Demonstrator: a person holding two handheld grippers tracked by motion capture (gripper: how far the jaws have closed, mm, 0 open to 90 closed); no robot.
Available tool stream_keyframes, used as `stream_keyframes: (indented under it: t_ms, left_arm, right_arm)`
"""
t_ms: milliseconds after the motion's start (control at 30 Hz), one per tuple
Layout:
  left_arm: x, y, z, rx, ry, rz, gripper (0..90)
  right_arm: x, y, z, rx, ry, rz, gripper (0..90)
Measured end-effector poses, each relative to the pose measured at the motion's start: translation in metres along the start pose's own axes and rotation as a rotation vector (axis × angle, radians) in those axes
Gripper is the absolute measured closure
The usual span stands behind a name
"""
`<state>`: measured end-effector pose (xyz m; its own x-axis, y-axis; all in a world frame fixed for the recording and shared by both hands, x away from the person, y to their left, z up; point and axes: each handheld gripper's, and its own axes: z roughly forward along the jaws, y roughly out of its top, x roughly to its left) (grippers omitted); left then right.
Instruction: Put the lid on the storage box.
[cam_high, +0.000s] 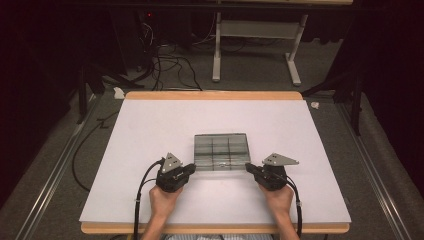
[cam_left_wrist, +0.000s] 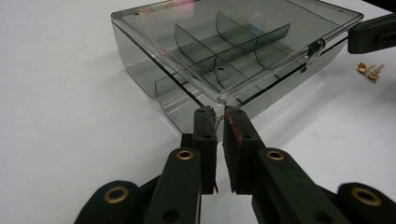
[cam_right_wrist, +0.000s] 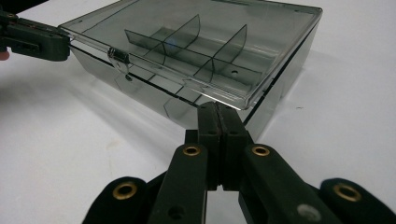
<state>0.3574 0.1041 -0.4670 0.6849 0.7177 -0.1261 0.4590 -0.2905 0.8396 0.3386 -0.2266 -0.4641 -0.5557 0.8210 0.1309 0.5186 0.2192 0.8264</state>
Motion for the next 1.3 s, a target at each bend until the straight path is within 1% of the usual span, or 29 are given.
stream_keyframes:
  t_ms: [200,467,500,533,600,633,700,900,1000,1033,1067,1133,1200,1233,1300]
  left_arm:
    - [0.0,0.0,-0.001,0.001,0.01,0.001,81.5]
    - [-0.002,0.005,-0.002,0.003,0.046,0.02,67.3]
    - [-0.002,0.005,-0.002,0.003,0.046,0.02,64.5]
    - [-0.002,0.007,-0.002,0.002,0.045,0.015,64.5]
    - [-0.002,0.009,-0.001,0.0,0.043,0.009,59.9]
    - [-0.002,0.01,0.0,-0.006,0.051,0.011,57.9]
    - [-0.002,0.013,0.002,0.002,0.057,0.016,53.7]
    - [-0.003,0.018,0.007,0.008,0.068,0.03,51.2]
    - [-0.004,0.021,0.009,0.002,0.067,0.028,50.8]
    - [-0.004,0.021,0.01,-0.006,0.064,0.021,50.8]
    - [-0.004,0.022,0.01,-0.015,0.063,0.015,50.8]
    - [-0.003,0.022,0.01,-0.012,0.065,0.015,50.7]
    - [-0.003,0.023,0.01,-0.009,0.066,0.018,50.6]
    - [-0.003,0.023,0.01,-0.008,0.067,0.019,50.7]
    - [-0.003,0.024,0.01,-0.006,0.066,0.022,50.6]
  right_arm:
    - [0.001,0.001,0.0,-0.006,-0.004,0.002,90.0]
    - [0.0,0.005,0.0,-0.017,-0.006,0.0,90.0]
    - [0.0,0.005,0.0,-0.017,-0.006,0.0,90.0]
    - [0.0,0.005,-0.001,-0.019,-0.007,-0.001,90.0]
    - [-0.001,0.007,-0.001,-0.023,-0.006,-0.004,90.0]
    - [-0.001,0.007,-0.002,-0.026,-0.006,-0.002,90.0]
    - [-0.001,0.009,-0.002,-0.028,-0.006,0.003,90.0]
    - [-0.001,0.011,-0.002,-0.035,-0.003,0.004,90.0]
    - [-0.002,0.012,-0.002,-0.035,-0.003,-0.005,89.4]
    - [-0.002,0.012,-0.002,-0.035,-0.003,-0.005,88.7]
    - [-0.002,0.012,-0.002,-0.033,-0.003,-0.002,87.9]
    - [-0.004,0.012,-0.003,-0.027,-0.017,0.0,84.9]
    - [-0.004,0.012,-0.004,-0.03,-0.021,0.0,83.5]
    - [-0.005,0.012,-0.004,-0.027,-0.037,-0.002,79.3]
    - [-0.006,0.014,-0.003,-0.015,-0.052,-0.012,76.4]
